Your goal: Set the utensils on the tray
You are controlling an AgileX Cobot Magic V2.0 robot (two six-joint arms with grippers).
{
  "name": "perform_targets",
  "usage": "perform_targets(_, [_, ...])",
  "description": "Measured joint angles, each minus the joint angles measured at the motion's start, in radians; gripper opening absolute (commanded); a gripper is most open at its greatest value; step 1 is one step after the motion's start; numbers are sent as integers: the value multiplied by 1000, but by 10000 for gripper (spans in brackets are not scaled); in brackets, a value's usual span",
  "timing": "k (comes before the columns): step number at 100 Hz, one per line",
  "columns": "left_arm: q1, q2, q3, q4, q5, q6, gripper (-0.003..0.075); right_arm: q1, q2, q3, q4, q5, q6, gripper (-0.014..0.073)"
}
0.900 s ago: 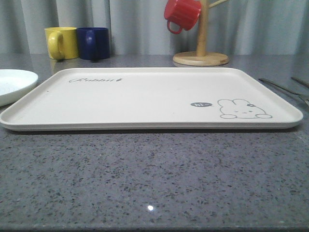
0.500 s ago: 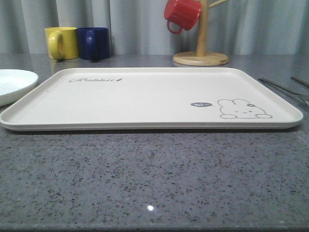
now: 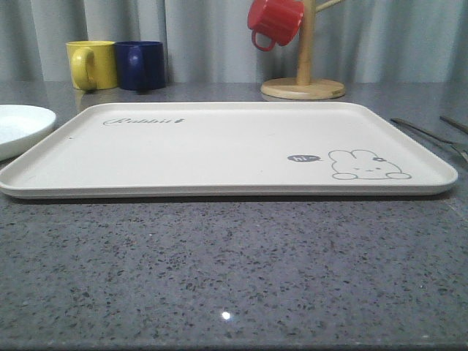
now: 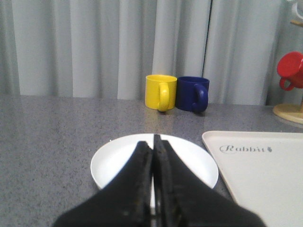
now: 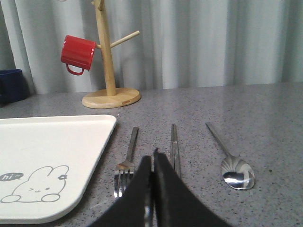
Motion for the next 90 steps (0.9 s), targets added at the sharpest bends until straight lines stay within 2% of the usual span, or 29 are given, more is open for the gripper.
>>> perform_targets(18, [0, 129, -203, 5, 196, 0, -19, 0, 0, 0, 0, 0, 0, -69])
perform_targets(57, [0, 562, -603, 17, 607, 0, -19, 0, 0, 0, 0, 0, 0, -69])
perform_targets(90, [0, 788, -671, 18, 692, 0, -19, 0, 0, 0, 0, 0, 0, -69])
